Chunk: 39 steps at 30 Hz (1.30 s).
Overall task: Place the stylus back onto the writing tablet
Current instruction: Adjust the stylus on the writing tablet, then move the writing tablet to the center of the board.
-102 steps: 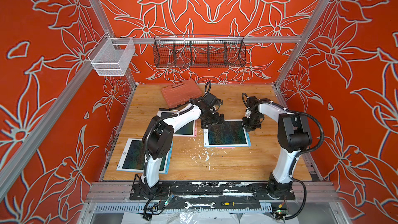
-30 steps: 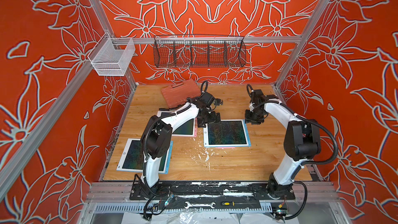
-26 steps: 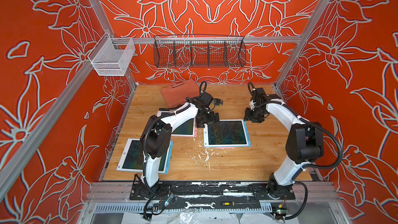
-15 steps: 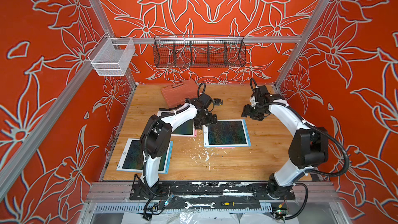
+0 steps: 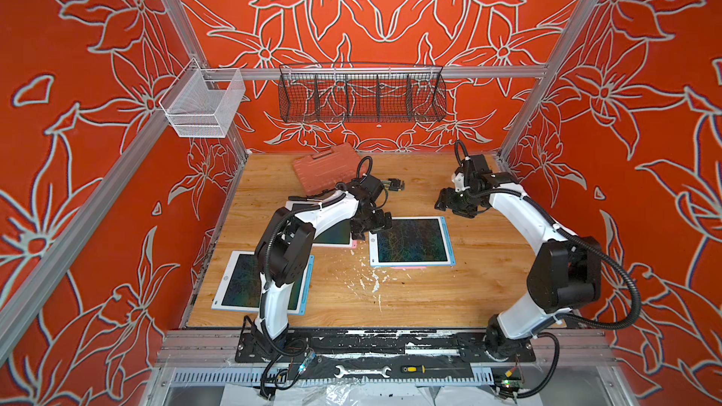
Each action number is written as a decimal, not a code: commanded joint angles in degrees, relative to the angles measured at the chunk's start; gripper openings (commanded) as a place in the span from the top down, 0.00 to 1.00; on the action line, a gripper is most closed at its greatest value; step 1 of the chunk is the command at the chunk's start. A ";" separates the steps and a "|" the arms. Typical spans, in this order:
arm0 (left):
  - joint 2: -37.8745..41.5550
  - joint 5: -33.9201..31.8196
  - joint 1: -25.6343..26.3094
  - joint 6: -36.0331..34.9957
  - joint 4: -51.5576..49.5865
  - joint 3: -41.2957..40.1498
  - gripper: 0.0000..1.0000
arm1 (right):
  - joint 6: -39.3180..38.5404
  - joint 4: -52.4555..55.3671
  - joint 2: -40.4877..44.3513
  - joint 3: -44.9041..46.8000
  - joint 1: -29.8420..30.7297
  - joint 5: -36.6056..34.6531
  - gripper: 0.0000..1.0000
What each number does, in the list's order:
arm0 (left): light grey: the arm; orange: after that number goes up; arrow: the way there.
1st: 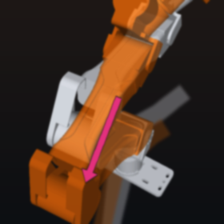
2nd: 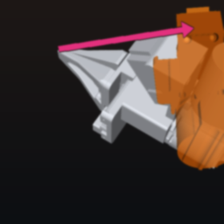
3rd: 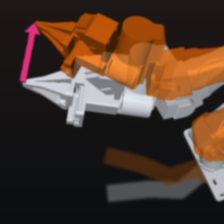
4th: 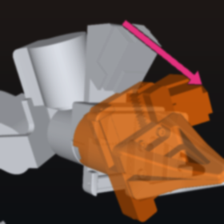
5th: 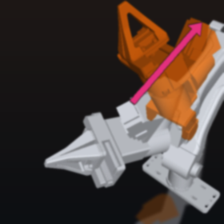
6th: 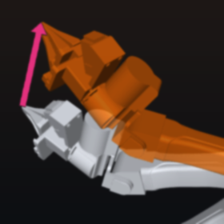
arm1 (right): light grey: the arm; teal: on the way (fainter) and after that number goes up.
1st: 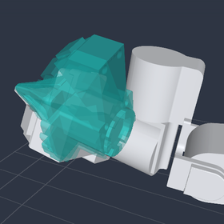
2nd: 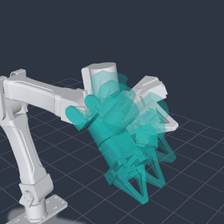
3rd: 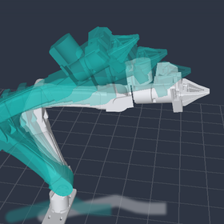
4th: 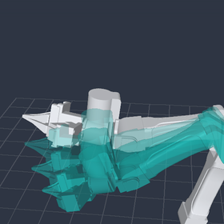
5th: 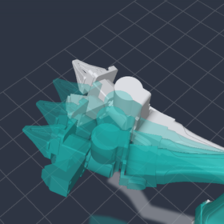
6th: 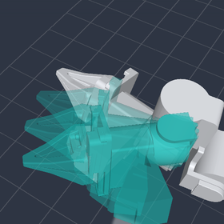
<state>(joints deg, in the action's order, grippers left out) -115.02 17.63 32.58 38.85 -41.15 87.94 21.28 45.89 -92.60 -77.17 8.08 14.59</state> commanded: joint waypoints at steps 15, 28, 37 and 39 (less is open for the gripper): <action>-3.15 -0.41 2.44 2.59 0.74 -0.83 0.03 | -0.71 -1.09 3.05 1.12 0.36 3.38 0.22; -2.59 -1.13 3.52 4.50 3.25 -4.53 0.03 | -2.28 -2.45 4.44 2.34 0.34 5.27 0.13; -3.96 -0.89 5.65 4.38 2.86 -2.59 0.03 | -2.73 -1.12 3.96 1.08 0.36 4.22 0.11; -4.21 -0.45 5.83 4.82 3.29 -2.53 0.03 | -2.91 -0.79 4.01 0.81 0.35 3.96 0.11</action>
<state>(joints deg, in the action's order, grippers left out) -116.77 16.38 37.87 42.59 -37.89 85.06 19.40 43.99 -89.65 -75.72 8.12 18.94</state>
